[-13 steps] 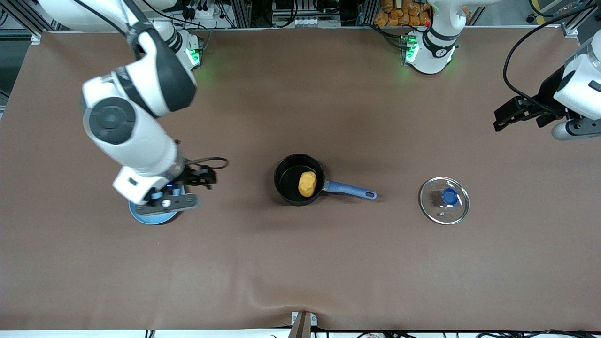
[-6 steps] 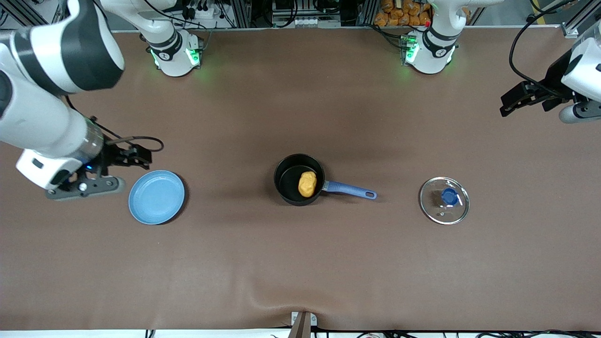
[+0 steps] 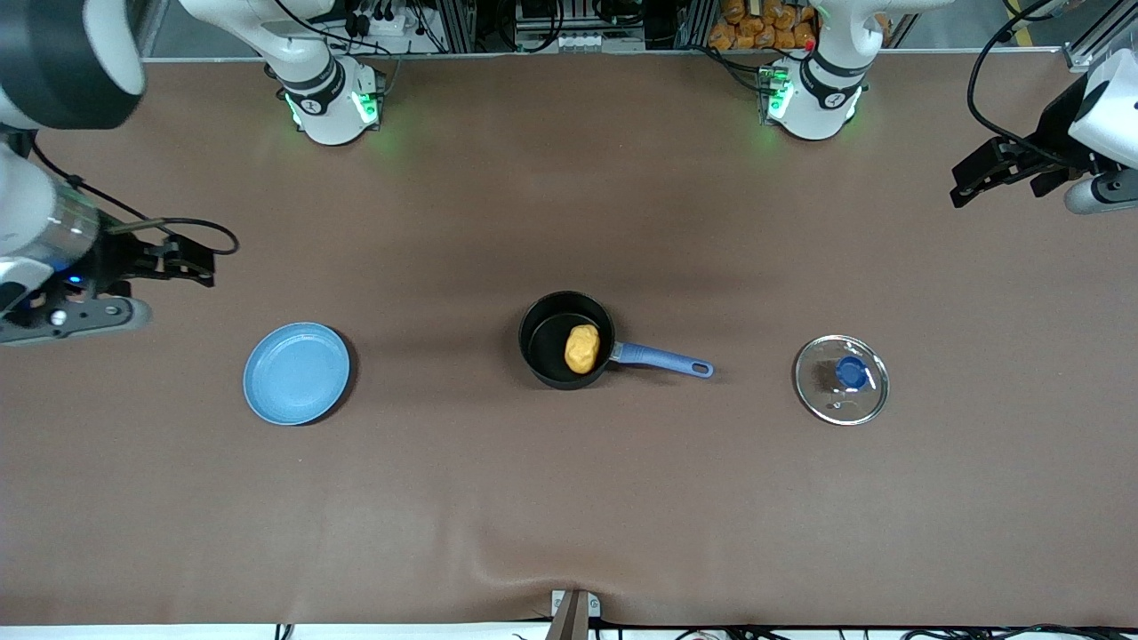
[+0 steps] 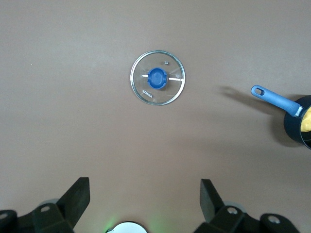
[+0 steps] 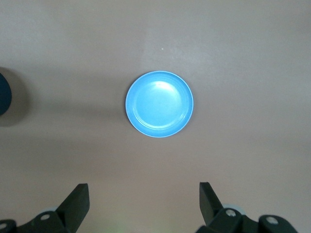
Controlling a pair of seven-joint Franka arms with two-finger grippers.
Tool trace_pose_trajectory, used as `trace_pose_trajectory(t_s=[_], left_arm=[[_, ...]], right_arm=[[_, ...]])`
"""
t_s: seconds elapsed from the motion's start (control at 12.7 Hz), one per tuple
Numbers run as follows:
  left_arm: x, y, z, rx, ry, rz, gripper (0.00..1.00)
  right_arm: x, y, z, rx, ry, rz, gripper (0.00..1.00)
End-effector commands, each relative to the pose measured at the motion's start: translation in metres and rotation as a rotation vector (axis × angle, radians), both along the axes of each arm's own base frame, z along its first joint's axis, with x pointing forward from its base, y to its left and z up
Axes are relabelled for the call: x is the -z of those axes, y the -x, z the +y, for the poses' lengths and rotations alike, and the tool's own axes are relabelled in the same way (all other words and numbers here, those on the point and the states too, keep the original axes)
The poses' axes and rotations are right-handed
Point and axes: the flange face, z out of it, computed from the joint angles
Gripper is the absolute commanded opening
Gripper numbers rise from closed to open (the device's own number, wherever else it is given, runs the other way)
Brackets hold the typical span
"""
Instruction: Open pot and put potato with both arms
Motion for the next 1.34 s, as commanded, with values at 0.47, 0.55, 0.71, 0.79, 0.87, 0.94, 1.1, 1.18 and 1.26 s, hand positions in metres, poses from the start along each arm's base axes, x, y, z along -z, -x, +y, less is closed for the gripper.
trace_pose_trajectory(t_s=[0.47,0.55,0.71,0.79,0.87,0.94,1.1,1.18,1.26], left_arm=[[-0.008,0.000,0.001,-0.008,0.020,-0.011,1.00],[-0.008,0.000,0.001,-0.006,0.020,-0.011,1.00],[-0.008,0.000,0.001,0.000,0.020,-0.011,1.00],[-0.009,0.001,0.002,0.001,0.019,-0.008,1.00],[-0.008,0.001,0.004,-0.002,0.019,-0.005,1.00],[-0.008,0.001,0.004,0.000,0.019,-0.004,1.00],[-0.008,0.003,0.008,-0.003,0.020,-0.002,1.00],[-0.009,0.005,0.007,-0.004,0.027,-0.003,1.00],[-0.007,0.007,0.007,-0.005,0.034,0.004,1.00]], right_arm=[[-0.021,0.028,-0.074,0.064,-0.025,0.014,1.00],[-0.022,0.031,-0.083,0.082,-0.025,0.024,1.00],[-0.026,0.034,-0.086,0.093,-0.025,0.022,1.00],[-0.028,0.036,-0.086,0.095,-0.025,0.019,1.00],[-0.029,0.036,-0.086,0.096,-0.025,0.017,1.00],[-0.029,0.036,-0.086,0.096,-0.026,0.017,1.00],[-0.029,0.036,-0.083,0.091,-0.025,0.016,1.00],[-0.028,0.035,-0.081,0.088,-0.025,0.016,1.00],[-0.030,0.035,-0.081,0.087,-0.026,0.013,1.00]])
